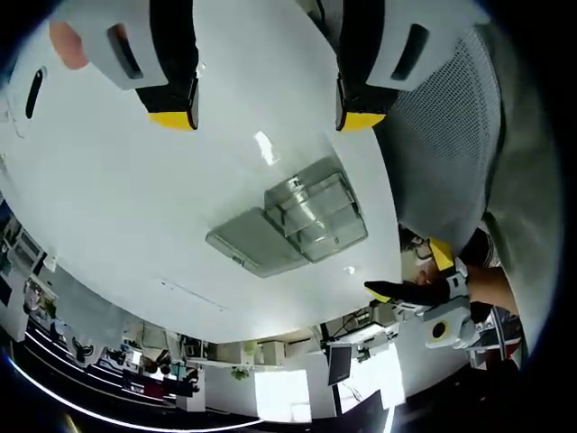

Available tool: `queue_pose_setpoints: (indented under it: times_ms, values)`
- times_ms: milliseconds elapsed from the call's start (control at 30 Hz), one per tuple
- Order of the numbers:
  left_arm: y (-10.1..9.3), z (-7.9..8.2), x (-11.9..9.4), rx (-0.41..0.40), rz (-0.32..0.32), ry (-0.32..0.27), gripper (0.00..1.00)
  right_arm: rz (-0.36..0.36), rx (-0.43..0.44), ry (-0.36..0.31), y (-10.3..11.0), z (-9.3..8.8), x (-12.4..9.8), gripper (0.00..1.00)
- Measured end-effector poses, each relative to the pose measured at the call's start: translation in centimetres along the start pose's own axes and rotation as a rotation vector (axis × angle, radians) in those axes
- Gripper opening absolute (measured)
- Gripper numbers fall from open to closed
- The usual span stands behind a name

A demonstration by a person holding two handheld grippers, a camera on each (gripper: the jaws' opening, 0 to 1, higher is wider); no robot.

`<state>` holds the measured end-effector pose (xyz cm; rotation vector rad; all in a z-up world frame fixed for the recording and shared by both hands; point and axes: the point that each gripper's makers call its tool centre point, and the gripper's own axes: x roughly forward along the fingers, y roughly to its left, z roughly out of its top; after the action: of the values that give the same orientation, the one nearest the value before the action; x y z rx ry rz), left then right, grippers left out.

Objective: Insert the divider into the dual guide fixture by aligning both edges with the guide slots and pushing it downward to the bottom, including one-sided entry, uneven engagement, binding, and posture correction.

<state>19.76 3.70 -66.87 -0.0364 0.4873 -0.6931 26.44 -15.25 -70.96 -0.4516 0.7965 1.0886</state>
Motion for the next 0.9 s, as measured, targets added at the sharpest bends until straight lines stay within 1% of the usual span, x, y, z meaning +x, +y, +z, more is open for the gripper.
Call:
queue_pose_setpoints:
  times_ms: [267, 367, 500, 633, 733, 900]
  values:
    - [-0.1, 0.3, 0.1, 0.006, 0.001, 0.004, 0.75, -0.013, -0.006, 0.019, -1.5, -0.7, -0.4, 0.58]
    - [0.1, 0.2, 0.2, -0.017, 0.008, 0.011, 0.75, -0.016, -0.008, 0.025, -1.8, -1.0, -0.5, 0.58]
    - [0.3, 0.1, 0.2, -0.020, 0.009, 0.008, 0.75, -0.020, -0.009, 0.039, -2.3, -1.6, -0.5, 0.58]
    - [0.3, -0.1, 0.2, -0.017, 0.007, 0.016, 0.75, -0.027, -0.005, 0.057, -3.1, -2.3, -0.5, 0.58]
    - [0.3, 0.0, 0.2, -0.017, 0.006, 0.015, 0.75, -0.026, -0.003, 0.061, -3.2, -2.5, -0.5, 0.58]
    - [0.2, 0.1, 0.3, -0.006, 0.001, 0.021, 0.76, -0.026, -0.011, 0.082, -3.8, -3.3, -0.4, 0.58]
